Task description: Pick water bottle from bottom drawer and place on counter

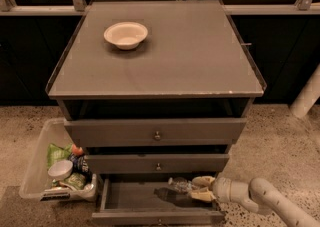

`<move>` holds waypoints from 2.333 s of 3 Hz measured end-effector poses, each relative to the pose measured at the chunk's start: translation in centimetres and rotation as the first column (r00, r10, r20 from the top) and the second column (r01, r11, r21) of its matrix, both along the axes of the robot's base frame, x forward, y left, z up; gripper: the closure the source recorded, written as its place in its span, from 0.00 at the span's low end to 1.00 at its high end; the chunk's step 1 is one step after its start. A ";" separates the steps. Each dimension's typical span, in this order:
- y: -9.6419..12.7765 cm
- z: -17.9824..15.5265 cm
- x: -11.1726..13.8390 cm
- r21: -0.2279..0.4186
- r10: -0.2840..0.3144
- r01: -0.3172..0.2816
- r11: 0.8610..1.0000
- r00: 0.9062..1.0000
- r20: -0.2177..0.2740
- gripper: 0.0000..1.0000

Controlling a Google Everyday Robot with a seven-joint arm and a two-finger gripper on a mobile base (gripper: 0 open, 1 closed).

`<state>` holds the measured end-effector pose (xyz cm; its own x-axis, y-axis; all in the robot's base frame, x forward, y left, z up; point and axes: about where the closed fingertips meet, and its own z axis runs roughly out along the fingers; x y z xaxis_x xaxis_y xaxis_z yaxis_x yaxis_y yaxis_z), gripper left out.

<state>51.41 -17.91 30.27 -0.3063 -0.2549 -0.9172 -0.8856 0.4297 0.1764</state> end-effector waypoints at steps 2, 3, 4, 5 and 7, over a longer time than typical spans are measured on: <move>-1.2 2.1 -0.8 -0.007 -0.015 0.016 1.000 0.999 0.043 1.00; -1.4 5.3 -1.5 -0.019 -0.004 0.006 1.000 0.997 0.079 1.00; -2.5 12.9 -2.6 -0.063 -0.041 0.052 0.997 0.984 0.171 1.00; -1.6 21.5 -4.7 -0.113 -0.050 0.077 0.991 0.973 0.227 1.00; -2.0 32.0 -4.3 -0.206 -0.017 0.084 0.975 0.951 0.309 1.00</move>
Offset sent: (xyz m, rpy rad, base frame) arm -0.0068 -0.0097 0.0178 -0.0068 -0.0377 -0.0123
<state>47.11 -19.91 62.23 -0.0392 -0.4470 -0.8937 -0.8584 0.4729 -0.1989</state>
